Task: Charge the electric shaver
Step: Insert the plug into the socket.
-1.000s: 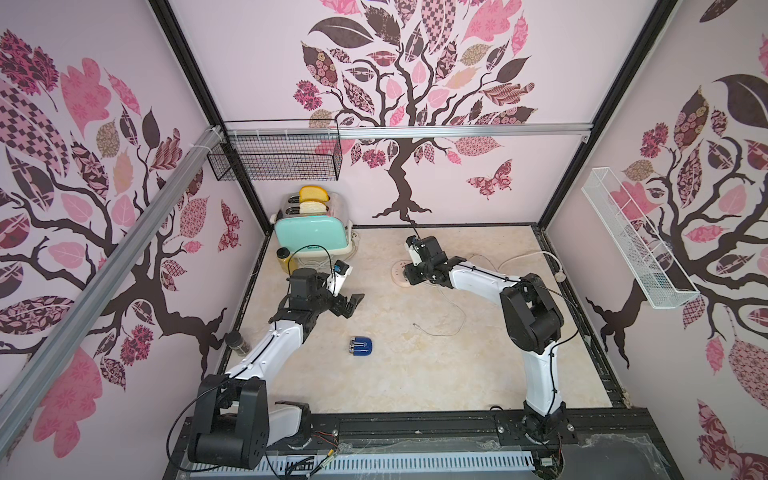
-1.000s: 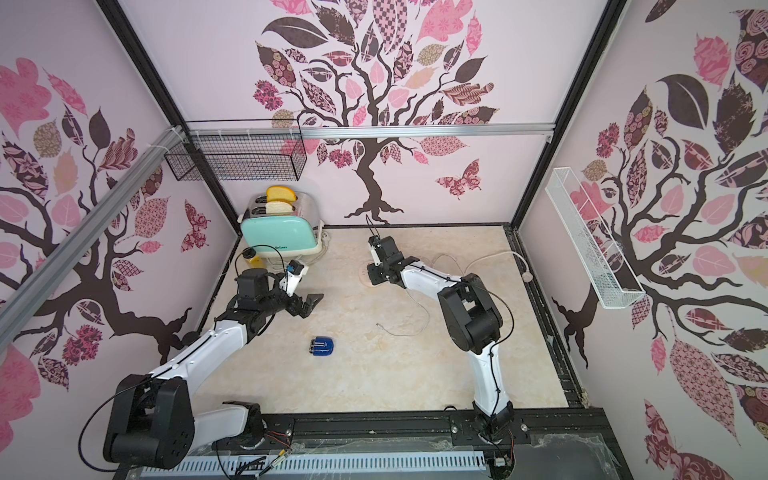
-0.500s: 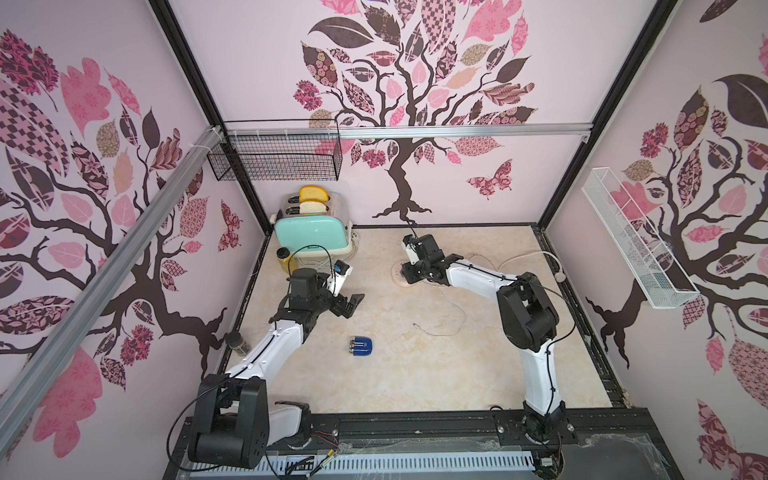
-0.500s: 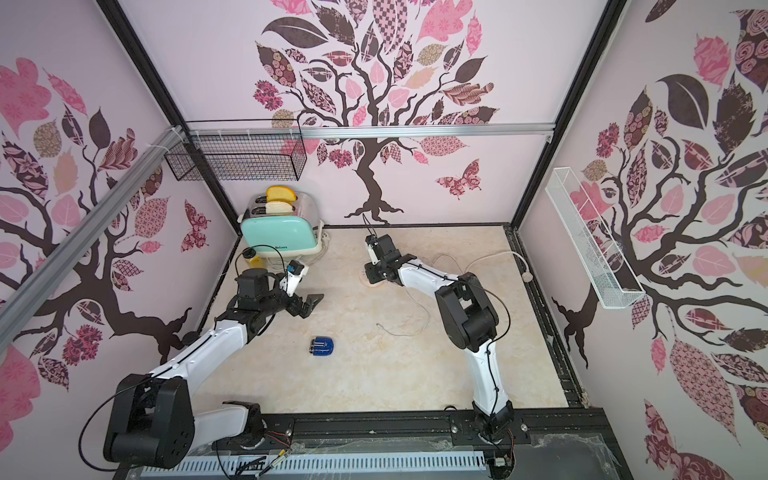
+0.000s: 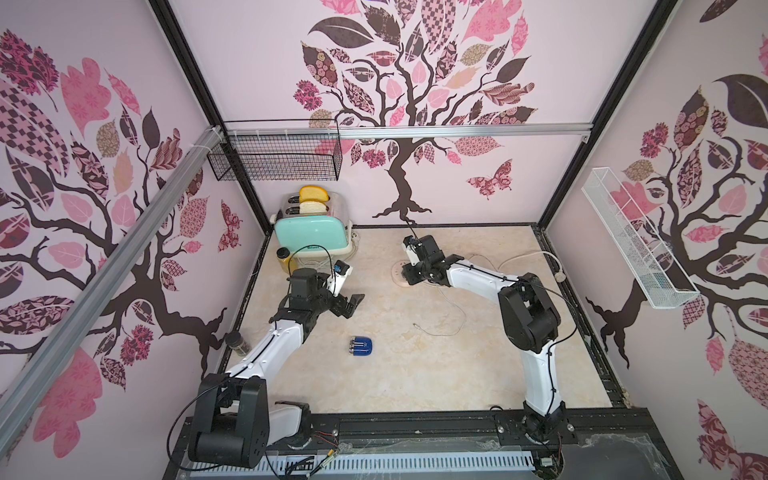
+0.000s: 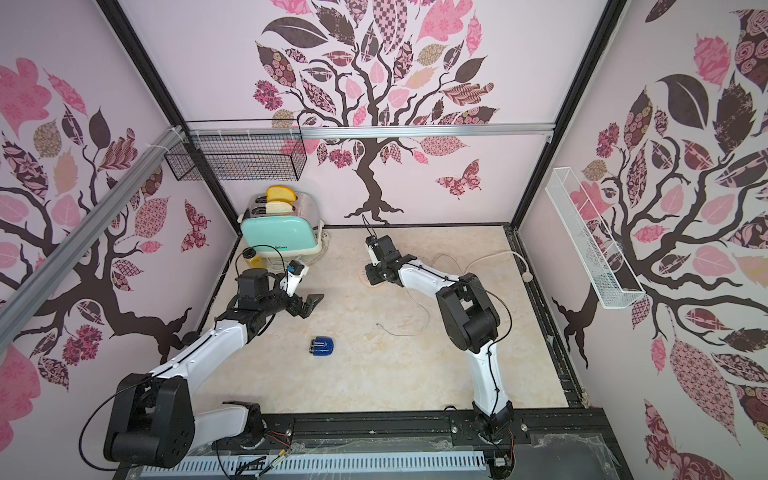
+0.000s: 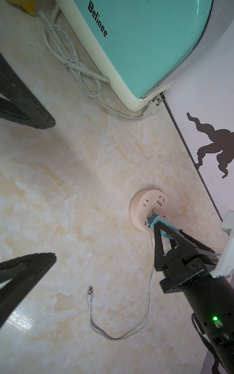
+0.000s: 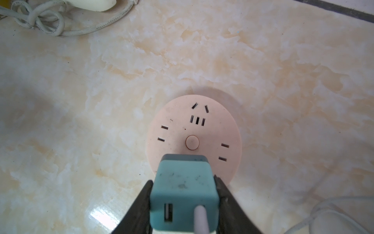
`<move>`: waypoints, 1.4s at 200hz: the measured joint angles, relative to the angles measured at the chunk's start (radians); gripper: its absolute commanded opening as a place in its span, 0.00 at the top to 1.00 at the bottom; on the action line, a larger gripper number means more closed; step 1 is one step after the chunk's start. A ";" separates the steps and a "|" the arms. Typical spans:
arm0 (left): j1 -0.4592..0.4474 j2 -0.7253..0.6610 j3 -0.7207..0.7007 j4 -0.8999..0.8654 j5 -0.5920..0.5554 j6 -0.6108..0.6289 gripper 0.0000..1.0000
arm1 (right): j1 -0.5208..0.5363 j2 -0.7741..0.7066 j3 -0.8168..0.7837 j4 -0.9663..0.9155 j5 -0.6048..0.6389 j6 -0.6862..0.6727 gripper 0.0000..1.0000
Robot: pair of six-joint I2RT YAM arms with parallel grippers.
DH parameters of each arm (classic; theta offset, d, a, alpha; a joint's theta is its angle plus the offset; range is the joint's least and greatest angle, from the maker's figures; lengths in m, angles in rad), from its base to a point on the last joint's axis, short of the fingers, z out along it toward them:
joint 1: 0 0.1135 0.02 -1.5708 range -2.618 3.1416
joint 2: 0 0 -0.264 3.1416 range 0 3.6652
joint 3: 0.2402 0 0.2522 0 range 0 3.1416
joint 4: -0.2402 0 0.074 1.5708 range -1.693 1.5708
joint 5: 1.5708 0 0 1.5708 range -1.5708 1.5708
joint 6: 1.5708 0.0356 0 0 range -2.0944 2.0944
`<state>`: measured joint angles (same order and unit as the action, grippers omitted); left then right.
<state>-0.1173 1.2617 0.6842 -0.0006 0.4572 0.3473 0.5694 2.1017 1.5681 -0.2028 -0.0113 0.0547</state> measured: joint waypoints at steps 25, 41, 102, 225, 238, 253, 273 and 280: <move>0.000 0.002 0.000 0.000 0.001 0.000 0.02 | 0.002 -0.005 -0.004 -0.005 0.017 -0.003 1.00; 0.000 0.003 0.000 0.000 0.001 0.000 0.02 | 0.002 -0.010 -0.009 -0.014 0.021 -0.003 1.00; 0.000 0.006 0.000 0.000 0.001 0.000 0.02 | 0.005 -0.008 -0.001 -0.027 0.022 -0.005 1.00; 0.001 0.034 0.000 -0.019 0.022 0.004 0.02 | 0.006 0.296 0.546 -0.410 0.048 -0.006 1.00; 0.001 0.034 0.002 -0.027 0.023 0.008 0.02 | 0.006 0.320 0.592 -0.443 0.052 -0.006 1.00; 0.002 0.035 0.002 -0.032 0.023 0.013 0.02 | 0.006 0.339 0.627 -0.470 0.057 -0.007 1.00; 0.002 0.043 0.003 -0.036 0.024 0.017 0.02 | 0.007 0.367 0.673 -0.497 0.065 -0.008 1.00; 0.002 0.046 0.006 -0.039 0.023 0.019 0.02 | 0.007 0.374 0.681 -0.497 0.066 -0.007 1.00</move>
<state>-0.1158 1.3079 0.6899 -0.0395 0.4805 0.3660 0.5762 2.4760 2.2494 -0.6998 0.0547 0.0475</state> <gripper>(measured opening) 0.982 0.445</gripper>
